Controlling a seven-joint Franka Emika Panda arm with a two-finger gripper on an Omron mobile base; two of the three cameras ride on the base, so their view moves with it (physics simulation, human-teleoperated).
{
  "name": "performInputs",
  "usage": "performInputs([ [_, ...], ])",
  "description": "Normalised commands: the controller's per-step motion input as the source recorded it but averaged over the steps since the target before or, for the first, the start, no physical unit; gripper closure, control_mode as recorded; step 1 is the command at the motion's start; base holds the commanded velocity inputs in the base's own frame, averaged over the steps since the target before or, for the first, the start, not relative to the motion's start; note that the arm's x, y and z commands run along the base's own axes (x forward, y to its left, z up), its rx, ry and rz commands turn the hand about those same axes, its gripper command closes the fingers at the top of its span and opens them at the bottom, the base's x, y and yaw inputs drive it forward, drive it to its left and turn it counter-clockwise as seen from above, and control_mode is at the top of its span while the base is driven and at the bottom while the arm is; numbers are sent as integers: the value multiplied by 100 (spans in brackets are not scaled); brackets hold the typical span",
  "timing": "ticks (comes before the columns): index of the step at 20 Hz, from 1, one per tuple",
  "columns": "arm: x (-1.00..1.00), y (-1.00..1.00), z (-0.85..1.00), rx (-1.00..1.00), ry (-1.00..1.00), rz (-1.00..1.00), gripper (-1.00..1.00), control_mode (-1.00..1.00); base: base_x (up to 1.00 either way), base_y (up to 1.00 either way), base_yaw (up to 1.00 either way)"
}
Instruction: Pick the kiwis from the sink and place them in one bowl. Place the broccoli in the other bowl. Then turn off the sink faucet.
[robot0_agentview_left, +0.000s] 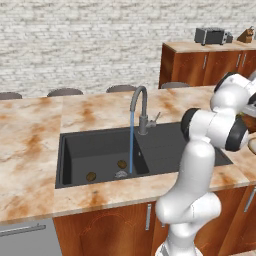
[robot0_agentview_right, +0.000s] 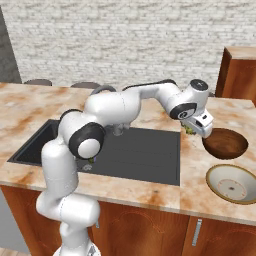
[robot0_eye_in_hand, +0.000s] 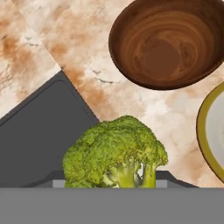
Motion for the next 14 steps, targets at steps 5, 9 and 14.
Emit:
performInputs([
  [5, 24, -34, -16, 0, 0, 0, 100, -100, 0, 0, 0],
  [9, 31, -49, -15, 0, 1, 0, 100, -100, 0, 0, 0],
  [14, 33, -58, 0, 0, 4, 0, 100, -100, 0, 0, 0],
])
